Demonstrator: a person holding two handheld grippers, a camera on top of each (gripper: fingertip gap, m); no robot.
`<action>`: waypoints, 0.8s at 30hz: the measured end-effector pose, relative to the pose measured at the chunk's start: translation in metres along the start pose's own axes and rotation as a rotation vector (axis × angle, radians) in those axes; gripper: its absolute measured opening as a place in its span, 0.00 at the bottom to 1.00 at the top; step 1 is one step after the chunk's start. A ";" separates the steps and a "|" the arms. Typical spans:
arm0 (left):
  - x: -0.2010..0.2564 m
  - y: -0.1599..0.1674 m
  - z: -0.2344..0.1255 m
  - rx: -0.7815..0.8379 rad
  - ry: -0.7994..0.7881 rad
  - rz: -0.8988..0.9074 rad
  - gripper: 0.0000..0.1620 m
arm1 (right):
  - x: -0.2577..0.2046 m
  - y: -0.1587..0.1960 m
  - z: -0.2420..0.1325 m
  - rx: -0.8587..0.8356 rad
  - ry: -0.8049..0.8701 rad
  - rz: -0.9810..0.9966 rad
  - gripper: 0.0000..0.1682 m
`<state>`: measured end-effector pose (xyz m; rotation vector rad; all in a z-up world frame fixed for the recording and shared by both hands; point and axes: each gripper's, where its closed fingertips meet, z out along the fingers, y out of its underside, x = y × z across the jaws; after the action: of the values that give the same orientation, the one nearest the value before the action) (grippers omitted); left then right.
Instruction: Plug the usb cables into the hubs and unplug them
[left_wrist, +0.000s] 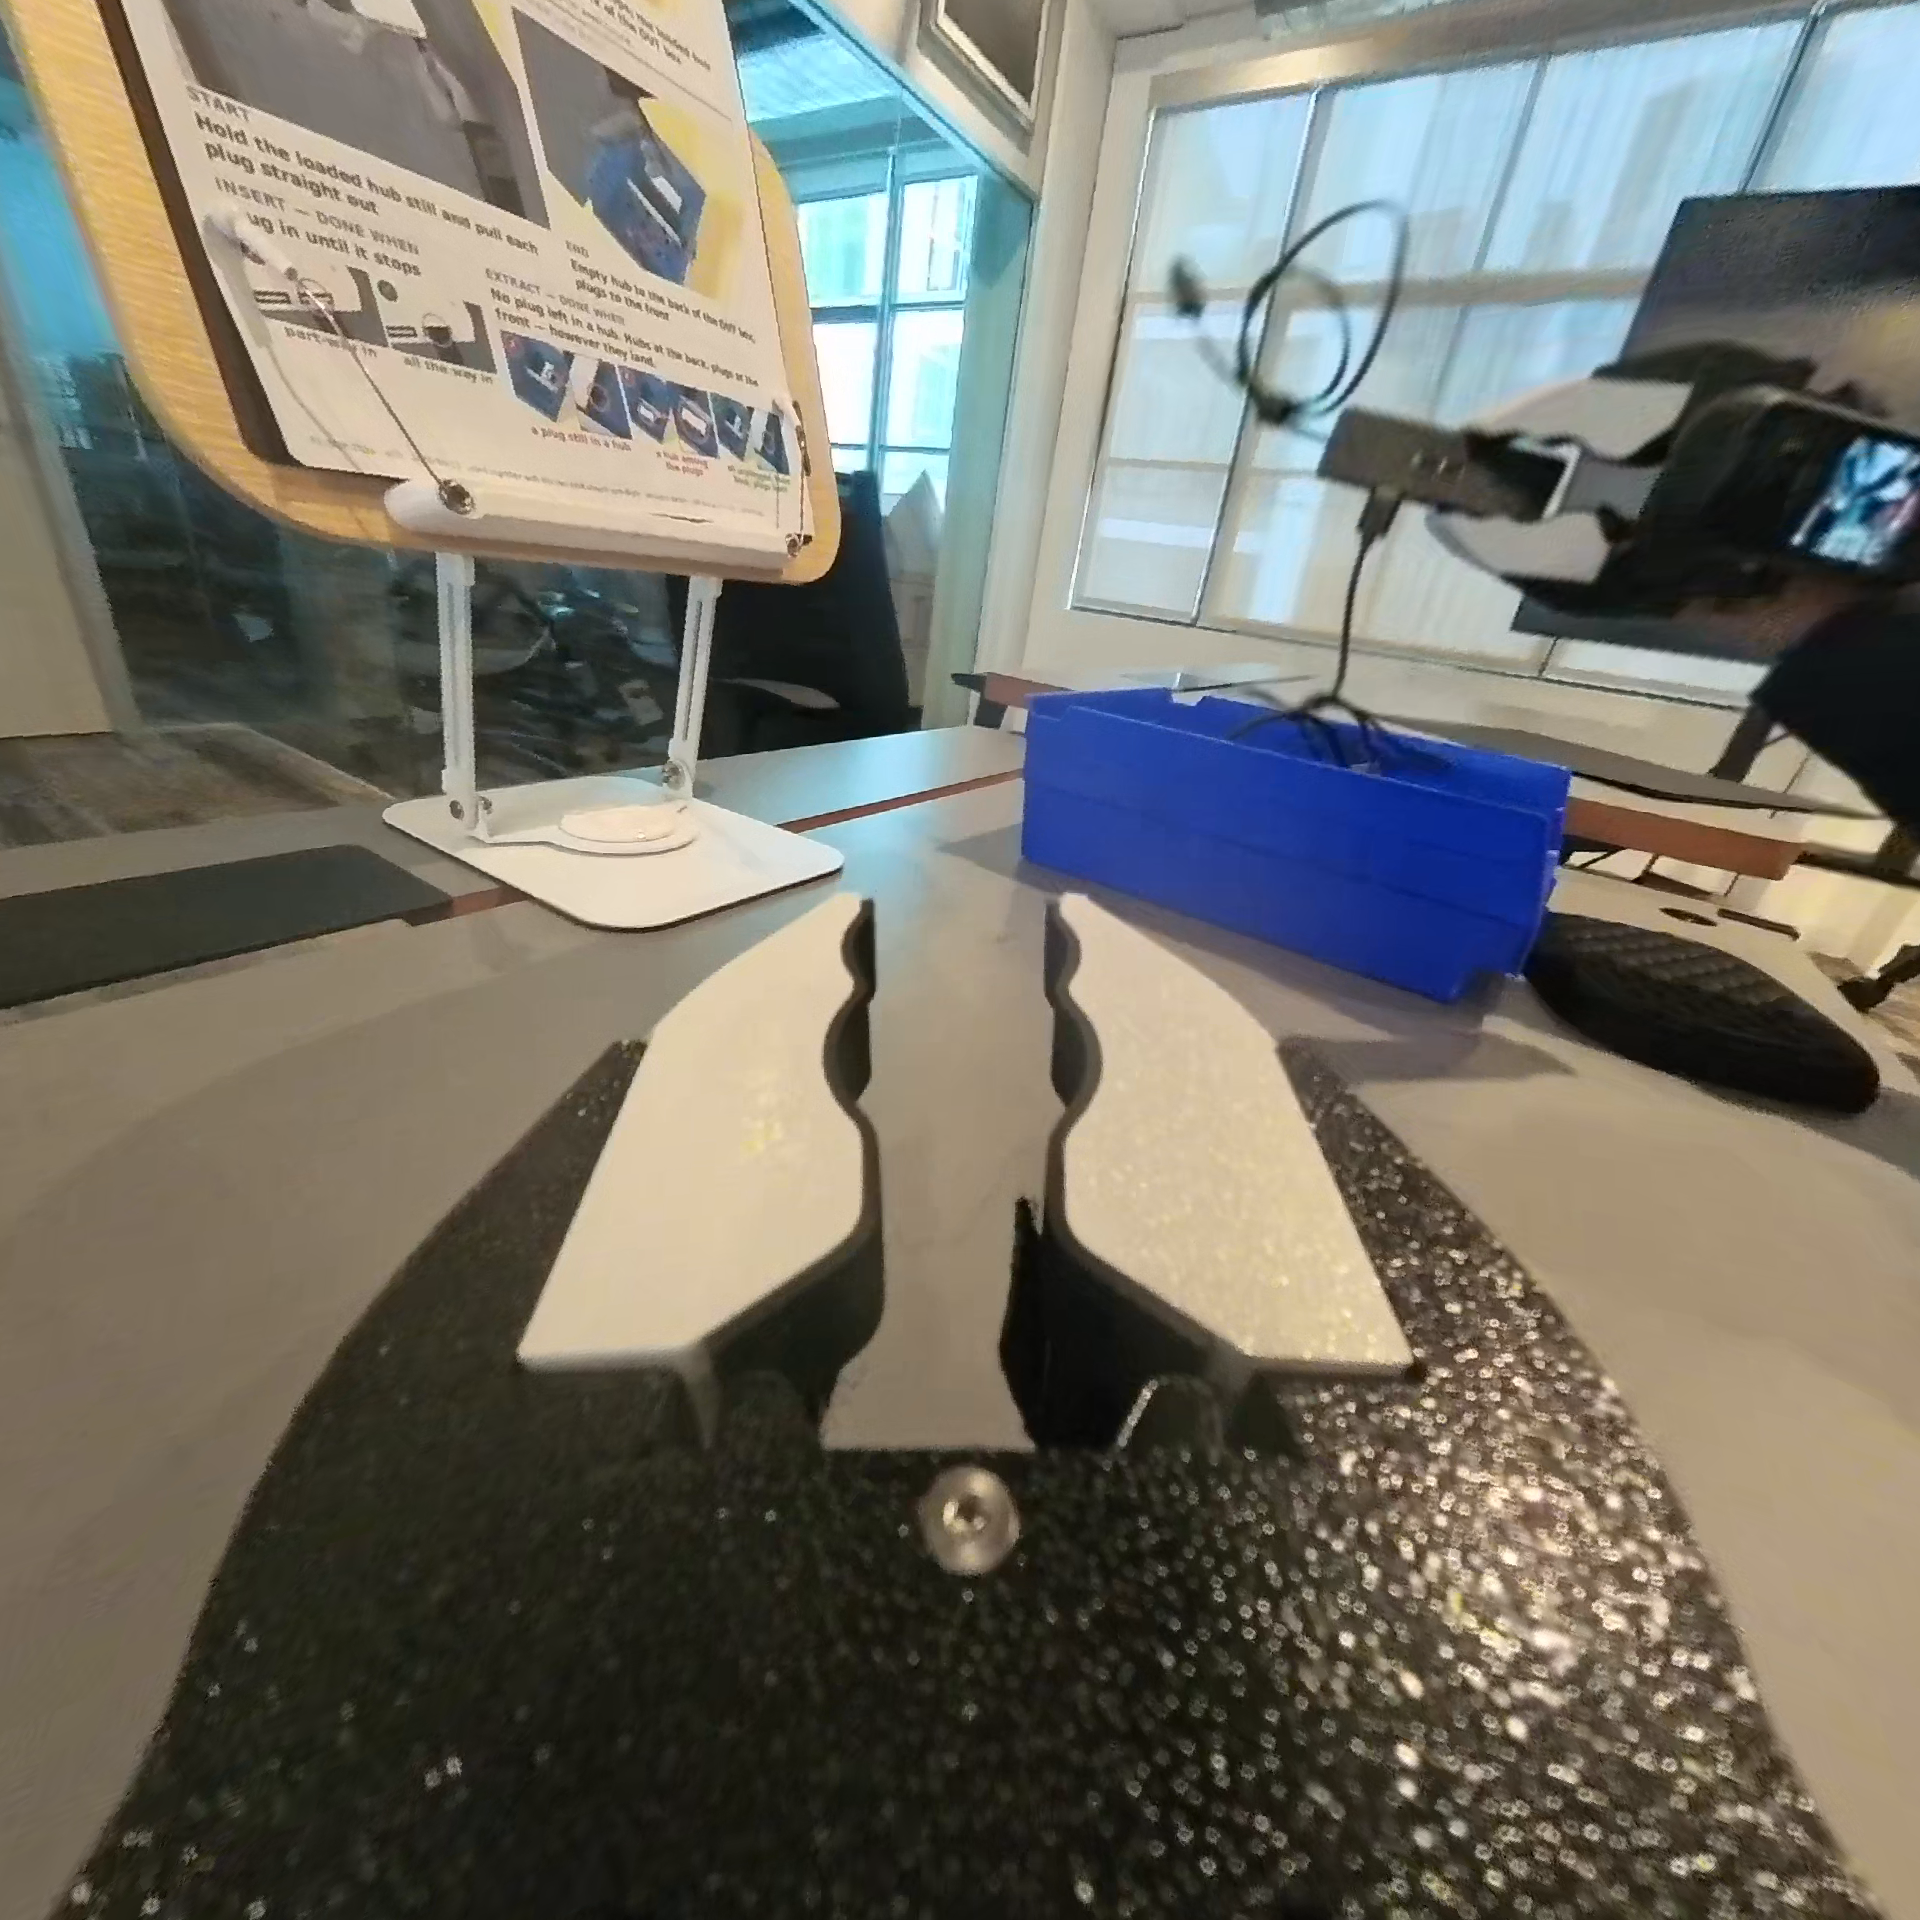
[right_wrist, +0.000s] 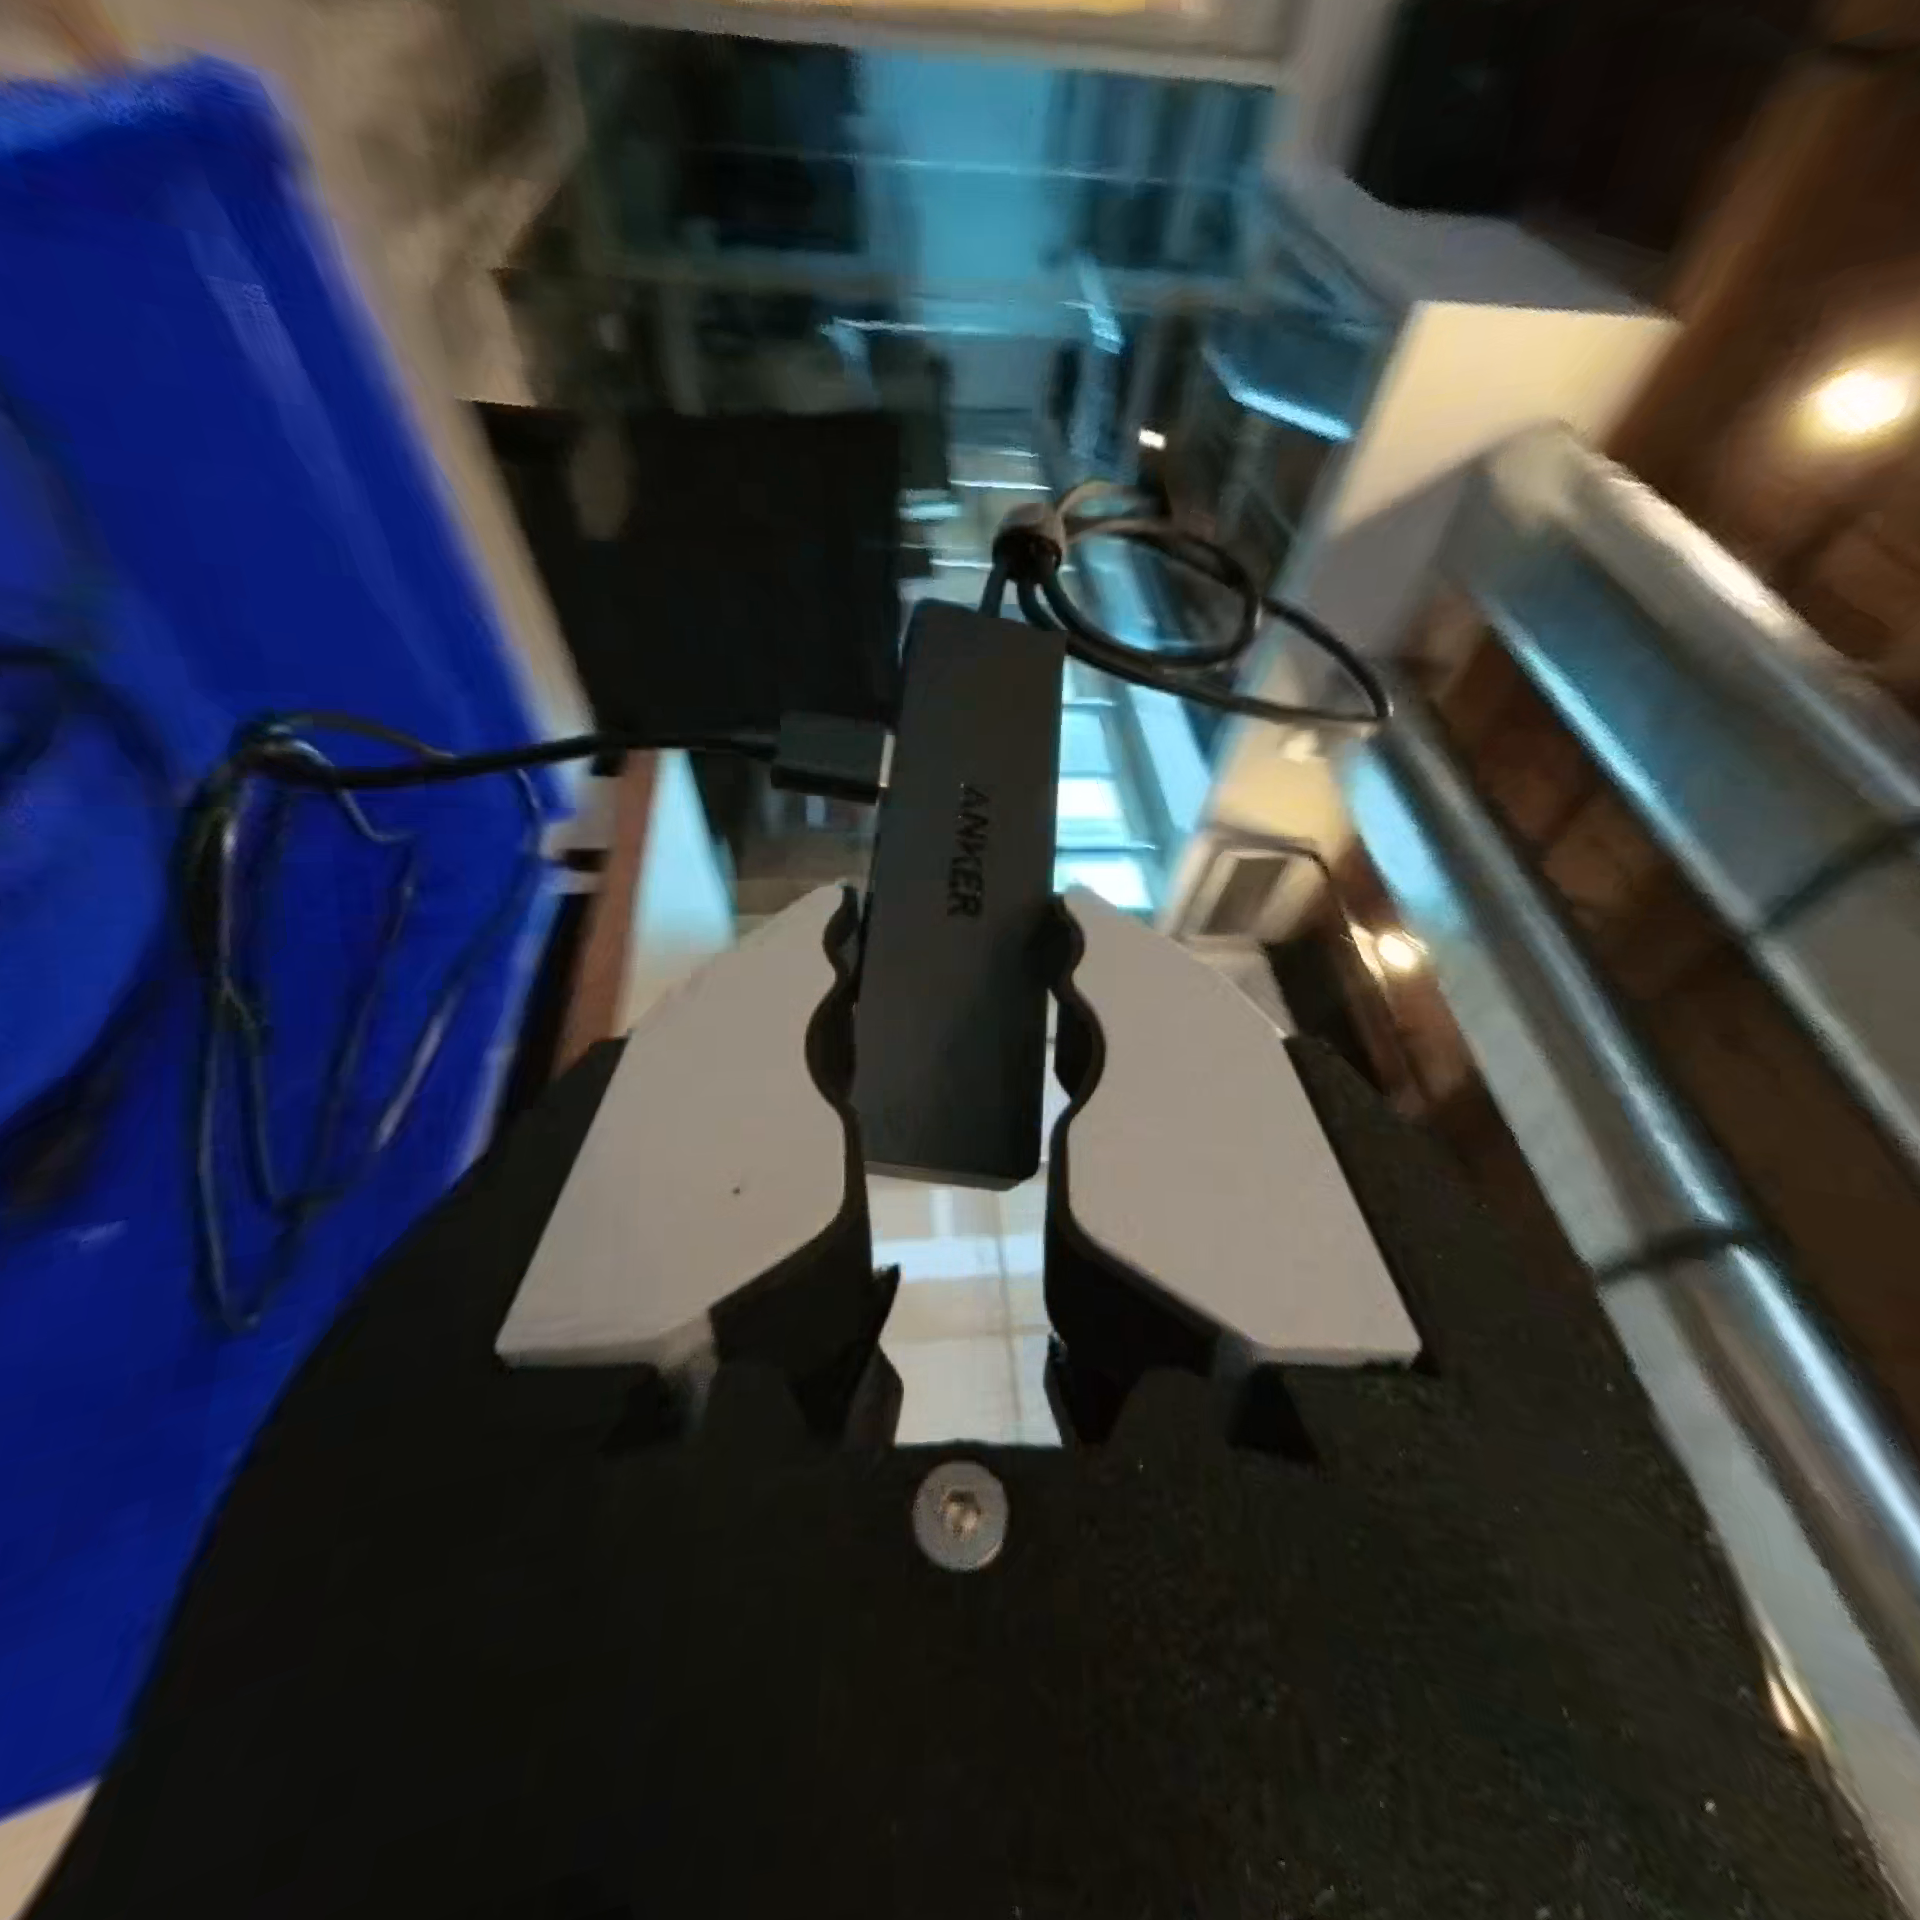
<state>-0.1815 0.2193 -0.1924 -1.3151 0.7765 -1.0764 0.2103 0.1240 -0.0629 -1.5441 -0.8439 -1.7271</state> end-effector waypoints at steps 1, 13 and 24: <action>0.000 0.001 0.000 -0.009 -0.009 0.008 0.19 | -0.021 -0.003 -0.002 0.008 -0.081 -0.007 0.20; 0.008 0.015 0.008 -0.119 -0.051 0.174 0.19 | -0.153 0.003 -0.026 -0.250 -1.077 0.413 0.21; -0.013 0.034 0.007 -0.317 -0.268 0.376 0.17 | -0.199 0.013 -0.028 -0.524 -1.423 0.620 0.23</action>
<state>-0.1736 0.2315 -0.2262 -1.4675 0.9687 -0.4794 0.2216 0.1048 -0.2627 -2.9841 -0.3412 -0.1814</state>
